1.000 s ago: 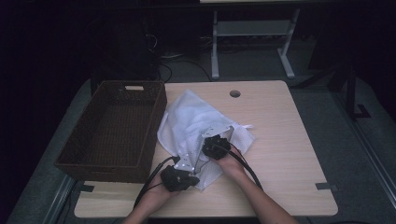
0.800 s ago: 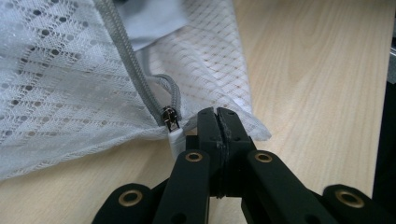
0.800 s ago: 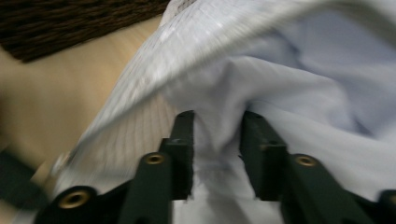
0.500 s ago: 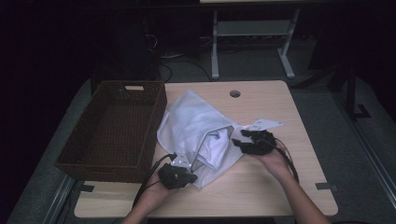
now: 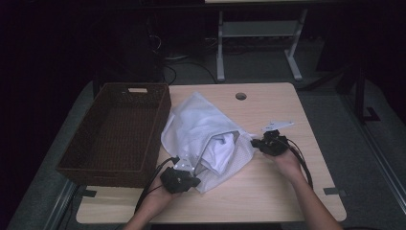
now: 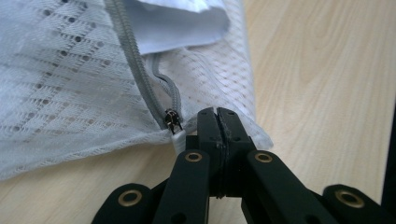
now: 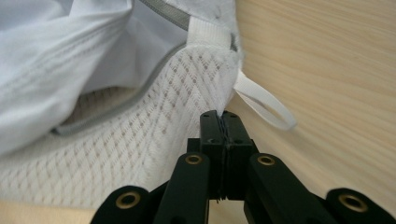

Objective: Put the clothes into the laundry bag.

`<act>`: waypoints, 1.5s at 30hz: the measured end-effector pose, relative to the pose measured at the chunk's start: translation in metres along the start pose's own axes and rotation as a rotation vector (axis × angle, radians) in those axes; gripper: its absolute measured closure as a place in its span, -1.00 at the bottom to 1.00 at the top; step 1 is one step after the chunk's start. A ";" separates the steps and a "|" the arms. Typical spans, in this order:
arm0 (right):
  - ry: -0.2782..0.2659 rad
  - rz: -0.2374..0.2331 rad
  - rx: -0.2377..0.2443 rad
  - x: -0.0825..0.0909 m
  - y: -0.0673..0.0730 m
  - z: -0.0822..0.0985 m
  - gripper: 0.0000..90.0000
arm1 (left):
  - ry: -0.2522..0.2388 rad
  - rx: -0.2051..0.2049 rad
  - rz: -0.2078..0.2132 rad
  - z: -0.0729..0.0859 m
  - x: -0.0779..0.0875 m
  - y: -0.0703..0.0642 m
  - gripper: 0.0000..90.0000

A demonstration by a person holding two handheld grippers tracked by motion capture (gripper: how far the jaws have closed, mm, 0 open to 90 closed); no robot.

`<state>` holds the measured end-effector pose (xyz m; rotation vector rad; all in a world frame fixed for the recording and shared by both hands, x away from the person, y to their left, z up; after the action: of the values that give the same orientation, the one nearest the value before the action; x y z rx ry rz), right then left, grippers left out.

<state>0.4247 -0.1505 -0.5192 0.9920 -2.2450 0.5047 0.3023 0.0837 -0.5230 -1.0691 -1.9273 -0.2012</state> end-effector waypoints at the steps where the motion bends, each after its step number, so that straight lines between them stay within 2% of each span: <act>1: 0.007 0.004 0.004 0.005 0.001 0.003 0.98 | 0.001 0.002 -0.007 0.000 0.001 0.002 0.99; 6: 0.020 0.019 0.017 0.030 0.009 0.021 0.98 | -0.003 0.035 -0.046 0.000 0.001 0.014 0.98; 9: 0.029 0.003 0.019 0.043 0.020 0.034 0.98 | -0.002 0.044 -0.075 0.000 0.000 0.020 0.96; 13: 0.038 -0.025 0.027 0.059 0.040 0.046 0.97 | -0.030 0.041 -0.100 -0.004 0.007 0.019 0.73; 16: 0.040 -0.050 0.038 0.066 0.055 0.051 0.97 | -0.079 0.037 -0.082 -0.013 0.021 0.010 0.50; 20: 0.048 -0.082 0.063 0.070 0.073 0.055 0.97 | -0.112 -0.001 -0.018 -0.023 0.033 -0.011 0.36; 23: 0.049 -0.094 0.078 0.069 0.080 0.053 0.97 | -0.100 -0.032 0.016 -0.026 0.029 -0.023 0.45; 25: 0.052 -0.099 0.086 0.067 0.083 0.052 0.97 | -0.074 -0.054 0.036 -0.027 0.021 -0.029 0.69; 28: 0.060 -0.102 0.091 0.065 0.085 0.053 0.97 | -0.033 -0.063 0.054 -0.027 0.009 -0.033 0.97; 32: 0.056 -0.095 0.090 0.066 0.082 0.054 0.96 | -0.002 -0.065 0.050 -0.029 -0.006 -0.033 1.00; 33: 0.047 -0.089 0.089 0.068 0.081 0.052 0.87 | 0.008 -0.070 0.044 -0.029 -0.009 -0.031 1.00; 34: 0.024 -0.073 0.091 0.070 0.079 0.049 0.63 | 0.011 -0.067 0.039 -0.029 -0.011 -0.030 1.00; 35: -0.005 -0.049 0.092 0.074 0.078 0.044 0.48 | 0.016 -0.065 0.038 -0.029 -0.013 -0.028 1.00; 37: -0.071 -0.033 0.103 0.083 0.080 0.030 0.36 | 0.013 -0.059 0.035 -0.030 -0.015 -0.027 1.00; 38: -0.102 -0.041 0.110 0.087 0.085 0.023 0.36 | 0.015 -0.058 0.033 -0.031 -0.015 -0.025 1.00; 40: -0.124 -0.077 0.143 0.086 0.098 0.013 0.46 | 0.017 -0.057 0.027 -0.033 -0.017 -0.024 1.00; 41: -0.119 -0.106 0.164 0.080 0.109 0.011 0.57 | 0.016 -0.056 0.027 -0.034 -0.018 -0.023 1.00; 45: -0.062 -0.182 0.210 0.050 0.135 0.009 0.95 | 0.013 -0.069 0.019 -0.040 -0.024 -0.022 1.00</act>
<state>0.2926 -0.0946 -0.5039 1.3209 -2.1608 0.6453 0.3160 0.0352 -0.5126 -1.1287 -1.9096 -0.2646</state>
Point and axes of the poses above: each handheld gripper's, and its own axes: x roughly backward along the jaws, z roughly out of its underside, y roughly to its left, the point moved 10 cm from there along -x, roughly forward along the jaws, and after that the axes turned 14 degrees about x, right-handed, at the moved point
